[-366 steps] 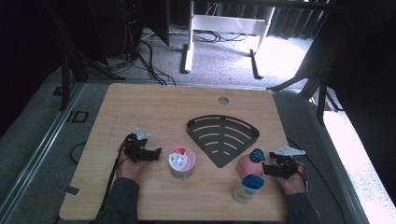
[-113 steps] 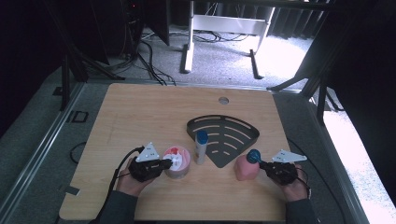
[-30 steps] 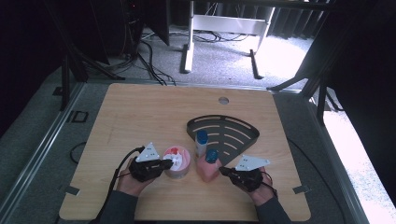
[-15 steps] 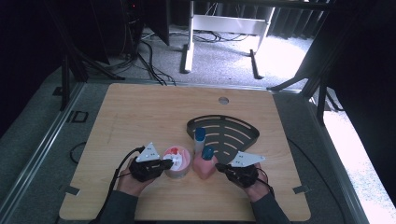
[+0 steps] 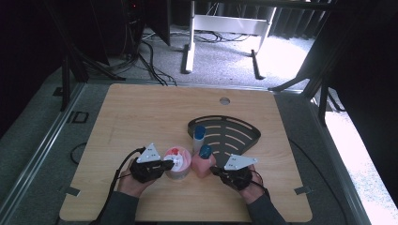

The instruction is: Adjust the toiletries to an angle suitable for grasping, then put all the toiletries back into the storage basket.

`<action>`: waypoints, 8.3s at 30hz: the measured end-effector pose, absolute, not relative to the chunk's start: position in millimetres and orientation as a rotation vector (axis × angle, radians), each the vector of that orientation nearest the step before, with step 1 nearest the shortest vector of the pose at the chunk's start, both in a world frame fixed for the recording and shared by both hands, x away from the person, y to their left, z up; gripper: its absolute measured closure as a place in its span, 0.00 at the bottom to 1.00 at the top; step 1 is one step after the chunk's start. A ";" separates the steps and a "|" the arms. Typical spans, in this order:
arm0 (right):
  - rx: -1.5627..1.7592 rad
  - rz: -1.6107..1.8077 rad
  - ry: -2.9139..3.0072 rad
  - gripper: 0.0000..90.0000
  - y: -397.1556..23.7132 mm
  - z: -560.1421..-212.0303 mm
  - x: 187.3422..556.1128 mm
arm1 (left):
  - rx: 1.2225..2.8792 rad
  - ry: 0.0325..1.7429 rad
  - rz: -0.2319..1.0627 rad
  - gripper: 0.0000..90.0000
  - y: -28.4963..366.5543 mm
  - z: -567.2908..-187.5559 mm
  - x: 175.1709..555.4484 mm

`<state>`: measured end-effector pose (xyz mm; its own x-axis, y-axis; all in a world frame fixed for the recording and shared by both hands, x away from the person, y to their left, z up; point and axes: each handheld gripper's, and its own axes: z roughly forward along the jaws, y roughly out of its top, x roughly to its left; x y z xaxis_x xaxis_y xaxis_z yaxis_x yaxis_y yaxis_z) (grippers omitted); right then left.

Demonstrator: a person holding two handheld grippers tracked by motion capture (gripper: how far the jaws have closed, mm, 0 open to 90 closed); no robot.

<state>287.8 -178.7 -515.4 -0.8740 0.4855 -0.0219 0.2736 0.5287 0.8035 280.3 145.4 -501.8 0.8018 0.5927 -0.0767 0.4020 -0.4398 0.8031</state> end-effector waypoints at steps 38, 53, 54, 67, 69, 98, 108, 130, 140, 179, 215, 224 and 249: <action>0.731 1.339 2.502 1.00 -144.3 -520.3 327.8 | 2.110 0.685 0.203 0.99 141.0 -501.2 278.0; 0.709 1.343 2.517 1.00 -135.1 -520.2 334.3 | 2.095 0.663 0.134 0.99 130.6 -502.9 277.8; 0.709 1.343 2.517 1.00 -135.1 -520.3 334.3 | 2.095 0.658 0.125 0.99 128.9 -503.0 277.5; 0.673 1.310 2.530 1.00 -145.3 -517.7 325.8 | 2.077 0.615 0.092 1.00 111.4 -506.0 277.5; 0.657 1.301 2.516 0.99 -154.7 -511.1 318.2 | 2.084 0.613 0.098 1.00 109.3 -505.3 278.0; 0.836 1.232 2.369 0.98 -270.1 -512.1 279.6 | 2.272 0.352 0.119 1.00 14.2 -491.2 285.0; 0.880 1.231 2.343 0.98 -282.0 -515.7 284.4 | 2.292 0.278 0.119 0.99 -20.0 -489.8 285.0; 0.985 1.228 2.281 0.97 -300.0 -521.6 292.7 | 2.325 0.241 0.100 0.98 -97.1 -485.6 318.4; 0.982 1.221 2.287 0.95 -303.2 -523.3 291.4 | 2.283 0.341 0.116 0.93 -80.9 -488.4 332.8; 0.876 1.331 2.386 0.47 -325.0 -524.1 249.3 | 2.116 0.398 0.128 0.43 6.8 -502.1 305.1; 0.687 1.293 2.559 0.28 -293.9 -536.7 251.8 | 2.229 0.250 0.047 0.27 -18.0 -534.6 295.4; 0.684 1.267 2.549 0.22 -288.6 -538.0 254.8 | 2.229 0.254 0.106 0.22 -24.1 -537.9 292.9; 0.696 1.233 2.544 0.22 -289.8 -535.0 253.5 | 2.226 0.256 0.194 0.21 -30.7 -534.3 284.9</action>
<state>253.5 -289.8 -535.0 -0.8608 0.5089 0.0007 0.3159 0.5333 0.7847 284.9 -30.7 -534.3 0.9668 0.2505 0.0501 0.1163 -0.6062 0.7868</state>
